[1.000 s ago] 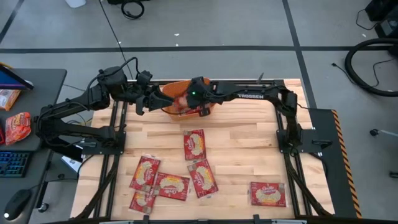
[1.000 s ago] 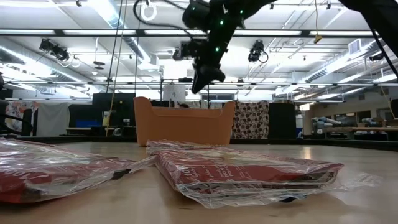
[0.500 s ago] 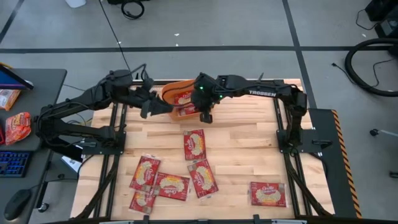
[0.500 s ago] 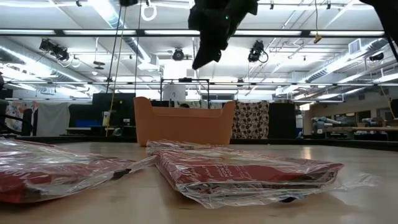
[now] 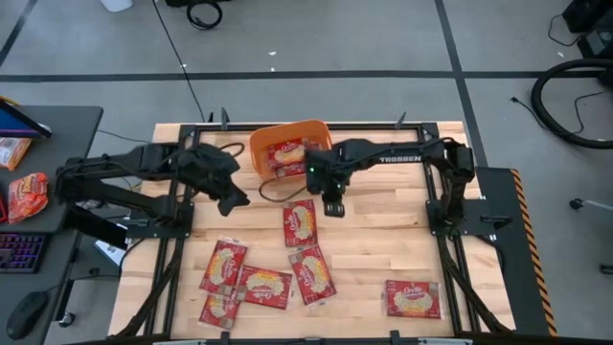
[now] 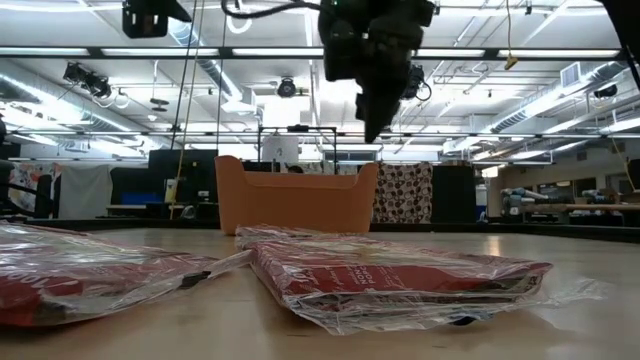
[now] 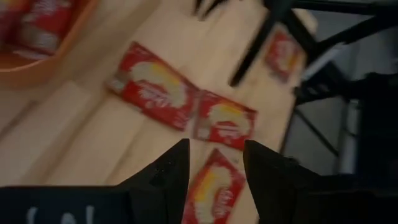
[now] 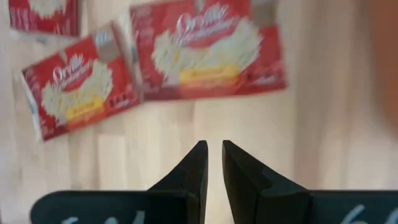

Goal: Sort popcorn bags into baskets
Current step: Put the red popcorn bag into the orange bin

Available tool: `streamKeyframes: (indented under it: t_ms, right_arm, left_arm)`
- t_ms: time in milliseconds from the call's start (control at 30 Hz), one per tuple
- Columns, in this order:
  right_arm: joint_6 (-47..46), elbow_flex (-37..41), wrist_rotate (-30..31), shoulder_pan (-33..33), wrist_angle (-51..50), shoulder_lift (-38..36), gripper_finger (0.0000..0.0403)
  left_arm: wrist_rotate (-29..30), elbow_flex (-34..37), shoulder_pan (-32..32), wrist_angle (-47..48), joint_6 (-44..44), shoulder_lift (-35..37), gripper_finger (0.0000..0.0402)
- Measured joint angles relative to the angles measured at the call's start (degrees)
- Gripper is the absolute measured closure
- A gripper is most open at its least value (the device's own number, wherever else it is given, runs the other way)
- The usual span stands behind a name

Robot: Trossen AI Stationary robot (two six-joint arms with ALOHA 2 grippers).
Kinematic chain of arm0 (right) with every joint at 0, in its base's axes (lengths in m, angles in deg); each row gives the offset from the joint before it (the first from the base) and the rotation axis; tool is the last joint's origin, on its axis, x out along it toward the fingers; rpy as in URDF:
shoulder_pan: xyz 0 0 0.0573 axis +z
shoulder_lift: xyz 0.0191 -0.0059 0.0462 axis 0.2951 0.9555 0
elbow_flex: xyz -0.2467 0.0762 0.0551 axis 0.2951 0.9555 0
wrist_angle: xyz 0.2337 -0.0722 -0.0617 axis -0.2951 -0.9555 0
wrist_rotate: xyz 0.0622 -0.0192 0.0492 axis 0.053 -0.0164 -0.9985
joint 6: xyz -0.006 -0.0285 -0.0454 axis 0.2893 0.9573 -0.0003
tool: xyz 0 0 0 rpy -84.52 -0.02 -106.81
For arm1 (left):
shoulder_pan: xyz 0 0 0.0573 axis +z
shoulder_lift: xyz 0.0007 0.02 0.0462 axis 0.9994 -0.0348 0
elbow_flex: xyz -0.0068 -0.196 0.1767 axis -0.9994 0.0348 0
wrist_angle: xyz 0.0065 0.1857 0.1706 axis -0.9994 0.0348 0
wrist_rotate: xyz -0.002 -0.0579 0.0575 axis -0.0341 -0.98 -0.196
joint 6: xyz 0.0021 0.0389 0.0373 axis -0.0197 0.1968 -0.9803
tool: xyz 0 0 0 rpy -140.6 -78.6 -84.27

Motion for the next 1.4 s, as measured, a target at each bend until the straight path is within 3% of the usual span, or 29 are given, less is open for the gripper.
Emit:
streamKeyframes:
  t_ms: [333,567,800,1000,1200,1400]
  right_arm:
    - [-2.3,9.3,-0.8,5.6,3.2,-2.6,0.0349]
    - [-9.4,21.5,-0.5,7.6,14.2,-10.5,0.0347]
    - [-19.7,34.1,-0.4,8.1,29.9,-18.0,0.0325]
    - [-26.9,41.5,-0.3,8.5,42.6,-19.6,0.0279]
    - [-36.4,46.6,2.6,8.5,57.7,-19.5,0.0224]
    - [-42.9,47.2,8.6,8.5,63.4,-17.4,0.0174]
  left_arm:
    - [18.9,0.0,-9.5,0.2,6.1,-3.0,0.0246]
    - [26.2,0.0,-15.0,-1.5,8.1,-9.4,0.0246]
    - [24.3,0.0,-16.9,-2.2,5.0,-16.9,0.0246]
    - [21.3,0.3,-17.4,-3.2,-1.5,-22.8,0.0246]
    - [15.9,7.7,-16.2,-15.0,-6.5,-23.7,0.0246]
    - [12.9,16.1,-12.9,-26.4,-6.6,-23.7,0.0246]
